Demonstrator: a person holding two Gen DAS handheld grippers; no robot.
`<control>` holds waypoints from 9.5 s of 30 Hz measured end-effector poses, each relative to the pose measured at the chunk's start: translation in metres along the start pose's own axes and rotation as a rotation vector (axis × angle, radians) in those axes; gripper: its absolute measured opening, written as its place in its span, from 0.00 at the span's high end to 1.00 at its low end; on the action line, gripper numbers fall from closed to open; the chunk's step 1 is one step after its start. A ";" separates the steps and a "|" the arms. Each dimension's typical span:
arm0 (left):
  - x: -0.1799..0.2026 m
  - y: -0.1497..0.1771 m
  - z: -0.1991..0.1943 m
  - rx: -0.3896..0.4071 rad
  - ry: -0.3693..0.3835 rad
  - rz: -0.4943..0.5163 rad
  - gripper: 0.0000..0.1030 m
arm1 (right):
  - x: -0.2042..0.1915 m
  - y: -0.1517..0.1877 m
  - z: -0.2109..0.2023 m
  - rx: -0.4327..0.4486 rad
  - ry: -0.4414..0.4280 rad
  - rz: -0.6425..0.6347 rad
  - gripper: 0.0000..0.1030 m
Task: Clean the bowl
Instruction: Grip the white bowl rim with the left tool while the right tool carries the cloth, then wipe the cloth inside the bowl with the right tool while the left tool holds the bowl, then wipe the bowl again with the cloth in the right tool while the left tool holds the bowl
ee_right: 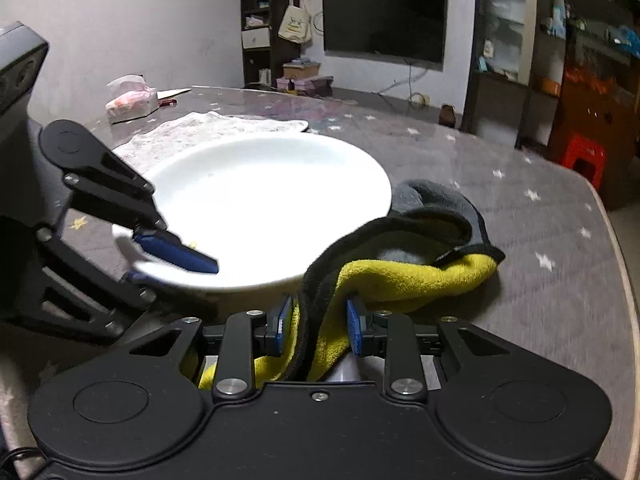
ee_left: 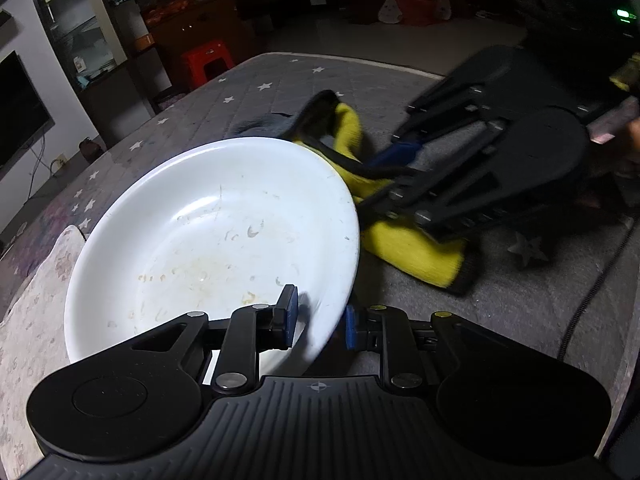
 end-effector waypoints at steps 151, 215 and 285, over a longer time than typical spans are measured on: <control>0.051 0.019 -0.027 -0.071 0.319 0.206 0.74 | -0.032 0.020 -0.036 0.157 -0.096 -0.527 0.70; 0.075 0.039 -0.045 -0.086 0.366 0.190 0.69 | -0.001 -0.015 -0.087 0.187 -0.046 -0.391 0.54; 0.074 0.041 -0.048 -0.123 0.386 0.171 0.65 | -0.018 0.000 -0.026 0.202 -0.111 -0.536 0.55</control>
Point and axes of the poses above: each gripper's, at about its wrist camera, not at the fingertips, and z roughly the way its jaws point, x to its right, y to its underside, the point moved 9 cm from there along z, roughly the way its jaws point, and after that the axes turned 15 degrees about y, right-handed, at the moved point
